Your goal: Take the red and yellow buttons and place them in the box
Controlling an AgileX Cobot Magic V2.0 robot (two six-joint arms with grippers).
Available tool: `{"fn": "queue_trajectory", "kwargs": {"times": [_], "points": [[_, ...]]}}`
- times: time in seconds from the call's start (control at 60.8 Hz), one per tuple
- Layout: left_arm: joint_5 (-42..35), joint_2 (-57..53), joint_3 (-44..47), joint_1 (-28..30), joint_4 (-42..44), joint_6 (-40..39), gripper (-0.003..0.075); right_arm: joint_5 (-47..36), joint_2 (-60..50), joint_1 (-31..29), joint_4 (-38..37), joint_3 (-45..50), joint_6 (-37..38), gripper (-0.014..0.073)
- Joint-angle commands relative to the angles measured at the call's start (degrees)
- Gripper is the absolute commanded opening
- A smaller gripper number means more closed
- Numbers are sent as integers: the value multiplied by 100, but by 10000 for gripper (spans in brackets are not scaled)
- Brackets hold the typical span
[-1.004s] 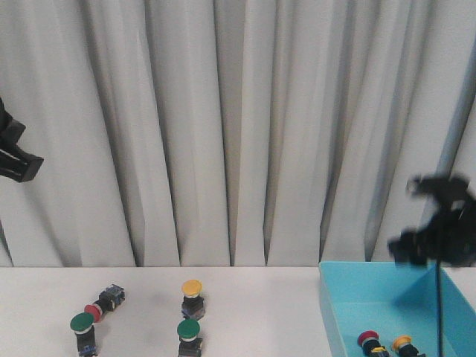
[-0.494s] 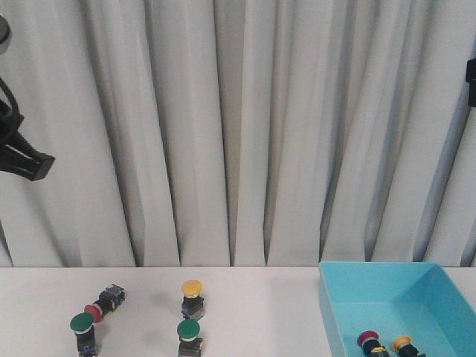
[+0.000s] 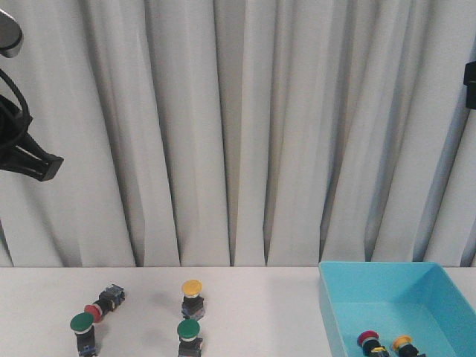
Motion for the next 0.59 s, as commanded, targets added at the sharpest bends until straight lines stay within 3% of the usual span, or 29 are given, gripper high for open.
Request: {"fn": "queue_trajectory", "kwargs": {"times": [0.0, 0.263, 0.395, 0.477, 0.576], "points": [[-381, -135, -131, 9, 161, -72, -7, -366, -105, -25, 129, -148, 6, -8], [-381, -107, -131, 9, 69, -66, -7, -360, -105, -25, 130, -148, 6, -8], [-576, -615, 141, 70, -1566, -42, -6, -360, -105, -25, 130, -148, 6, -8], [-1121, -1252, 971, 255, -2525, 2, -6, -359, -105, -25, 130, -148, 6, -8], [-2532, -2148, 2701, 428, -2890, 0, -6, -359, -105, -25, 130, -148, 6, -8]]}}
